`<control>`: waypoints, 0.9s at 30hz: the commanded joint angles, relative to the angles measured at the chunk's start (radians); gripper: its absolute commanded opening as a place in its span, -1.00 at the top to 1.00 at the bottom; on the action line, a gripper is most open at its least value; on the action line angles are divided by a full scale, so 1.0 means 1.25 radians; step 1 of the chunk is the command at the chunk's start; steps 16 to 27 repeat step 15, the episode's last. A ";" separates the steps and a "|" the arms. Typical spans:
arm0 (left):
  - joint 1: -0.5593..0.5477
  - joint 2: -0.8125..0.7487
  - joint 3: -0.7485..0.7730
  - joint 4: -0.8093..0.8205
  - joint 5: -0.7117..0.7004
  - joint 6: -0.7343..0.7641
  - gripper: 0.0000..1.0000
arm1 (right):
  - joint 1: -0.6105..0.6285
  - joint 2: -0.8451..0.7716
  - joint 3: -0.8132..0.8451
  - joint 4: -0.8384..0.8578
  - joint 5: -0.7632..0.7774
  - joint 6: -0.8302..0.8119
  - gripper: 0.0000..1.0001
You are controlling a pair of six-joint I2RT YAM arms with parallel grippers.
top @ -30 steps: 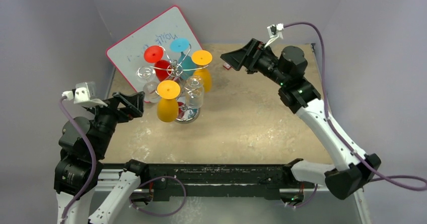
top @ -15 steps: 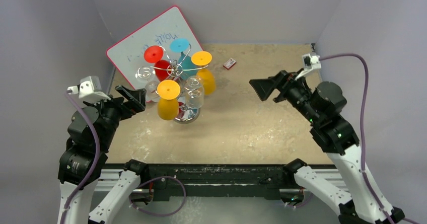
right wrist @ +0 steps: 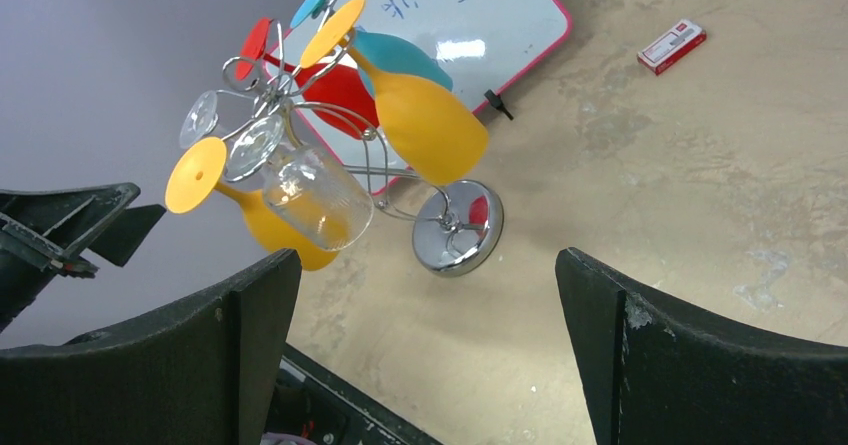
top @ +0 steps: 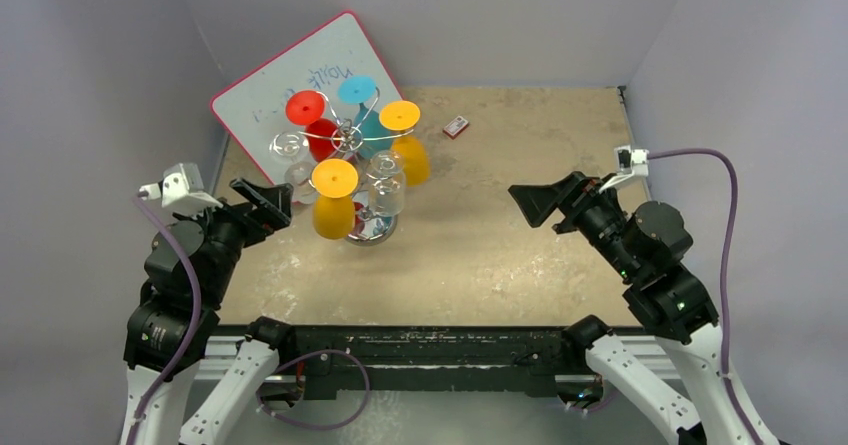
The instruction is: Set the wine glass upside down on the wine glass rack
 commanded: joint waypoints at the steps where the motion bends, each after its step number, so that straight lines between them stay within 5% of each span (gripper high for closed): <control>1: 0.004 -0.012 -0.003 0.021 -0.020 -0.009 -1.00 | -0.001 -0.009 0.007 0.027 0.027 0.024 -1.00; 27: 0.003 -0.008 -0.014 0.037 -0.010 -0.006 -1.00 | -0.002 0.022 0.017 0.051 0.015 0.004 -1.00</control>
